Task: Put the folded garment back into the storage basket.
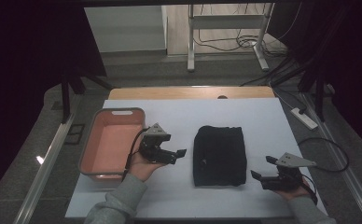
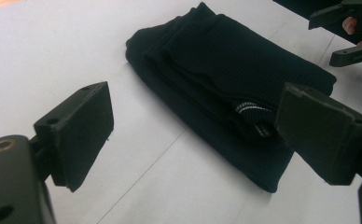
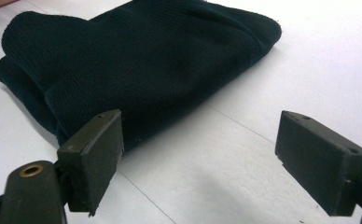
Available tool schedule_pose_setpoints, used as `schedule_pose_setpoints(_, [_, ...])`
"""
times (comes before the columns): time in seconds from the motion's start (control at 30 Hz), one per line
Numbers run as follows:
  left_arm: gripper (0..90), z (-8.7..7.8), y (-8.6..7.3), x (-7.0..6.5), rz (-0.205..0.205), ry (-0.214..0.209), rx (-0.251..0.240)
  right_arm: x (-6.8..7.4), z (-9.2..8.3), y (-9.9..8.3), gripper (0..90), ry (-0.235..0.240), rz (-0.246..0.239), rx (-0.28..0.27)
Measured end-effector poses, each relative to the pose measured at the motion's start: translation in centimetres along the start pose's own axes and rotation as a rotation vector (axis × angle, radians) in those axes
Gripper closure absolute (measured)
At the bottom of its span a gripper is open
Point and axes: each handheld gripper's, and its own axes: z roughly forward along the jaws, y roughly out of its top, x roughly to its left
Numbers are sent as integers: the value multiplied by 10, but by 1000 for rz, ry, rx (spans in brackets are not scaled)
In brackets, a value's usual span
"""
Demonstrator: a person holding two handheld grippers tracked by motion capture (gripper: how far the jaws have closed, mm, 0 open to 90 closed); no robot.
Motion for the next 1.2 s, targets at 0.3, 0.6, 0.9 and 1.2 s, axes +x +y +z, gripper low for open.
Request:
schedule_pose_setpoints(0.3, [114,7,4,-1,10,-3,13,0,0,0,160,-2,0,1])
schedule_pose_setpoints(0.6, [114,15,10,0,24,-7,25,-1,-1,-1,161,-13,3,1])
schedule_pose_setpoints(0.9, [116,23,15,3,26,-4,35,-2,-1,-1,161,-13,7,1])
schedule_pose_setpoints(1.2, [113,36,27,1,30,-22,58,-2,0,0,161,-13,3,1])
